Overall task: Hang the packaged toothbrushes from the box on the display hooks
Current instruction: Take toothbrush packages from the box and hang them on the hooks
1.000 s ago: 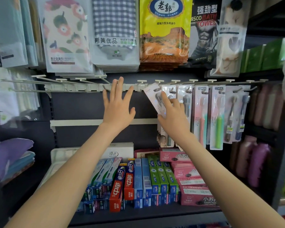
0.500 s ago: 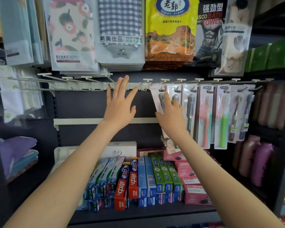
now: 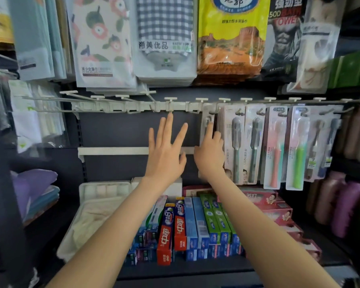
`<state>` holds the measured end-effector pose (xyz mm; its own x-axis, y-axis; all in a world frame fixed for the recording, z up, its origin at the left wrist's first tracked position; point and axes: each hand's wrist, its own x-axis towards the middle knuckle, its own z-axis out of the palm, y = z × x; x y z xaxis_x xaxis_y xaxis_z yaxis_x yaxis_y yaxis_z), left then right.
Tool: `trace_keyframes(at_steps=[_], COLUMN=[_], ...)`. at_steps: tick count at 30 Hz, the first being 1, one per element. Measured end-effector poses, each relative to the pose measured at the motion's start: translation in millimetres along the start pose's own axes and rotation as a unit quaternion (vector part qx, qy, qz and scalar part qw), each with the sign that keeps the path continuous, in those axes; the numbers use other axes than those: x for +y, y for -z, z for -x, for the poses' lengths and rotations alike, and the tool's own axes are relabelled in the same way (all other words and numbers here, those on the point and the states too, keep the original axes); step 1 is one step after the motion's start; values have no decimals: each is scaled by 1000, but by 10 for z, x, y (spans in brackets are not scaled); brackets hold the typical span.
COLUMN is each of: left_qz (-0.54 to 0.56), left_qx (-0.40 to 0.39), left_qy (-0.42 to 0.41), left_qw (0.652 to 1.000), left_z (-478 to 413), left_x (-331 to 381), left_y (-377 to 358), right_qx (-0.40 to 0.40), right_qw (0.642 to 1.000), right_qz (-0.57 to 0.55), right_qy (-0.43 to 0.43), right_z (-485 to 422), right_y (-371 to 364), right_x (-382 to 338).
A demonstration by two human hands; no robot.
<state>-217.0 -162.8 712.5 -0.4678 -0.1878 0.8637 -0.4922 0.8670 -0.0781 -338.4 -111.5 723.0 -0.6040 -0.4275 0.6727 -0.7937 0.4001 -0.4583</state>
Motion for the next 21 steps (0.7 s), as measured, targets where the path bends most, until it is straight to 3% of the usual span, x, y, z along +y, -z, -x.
trace_keyframes(at_steps=[7, 10, 16, 21], left_qz=[95, 175, 295, 290], left_qx=[-79, -130, -376, -515], left_qy=[57, 70, 115, 147], left_qw=[991, 974, 871, 793], left_z=[942, 1630, 3172, 4206], left_x=[218, 521, 1326, 1740], left_y=[-75, -123, -318, -629], right_qx=[-36, -85, -227, -318], right_qw=[993, 989, 970, 933], right_qz=[-87, -108, -71, -34], right_qy=[68, 53, -50, -165], right_z=[866, 1596, 3145, 4311], right_y=[35, 60, -156, -511], right_x=[225, 531, 1455, 2402])
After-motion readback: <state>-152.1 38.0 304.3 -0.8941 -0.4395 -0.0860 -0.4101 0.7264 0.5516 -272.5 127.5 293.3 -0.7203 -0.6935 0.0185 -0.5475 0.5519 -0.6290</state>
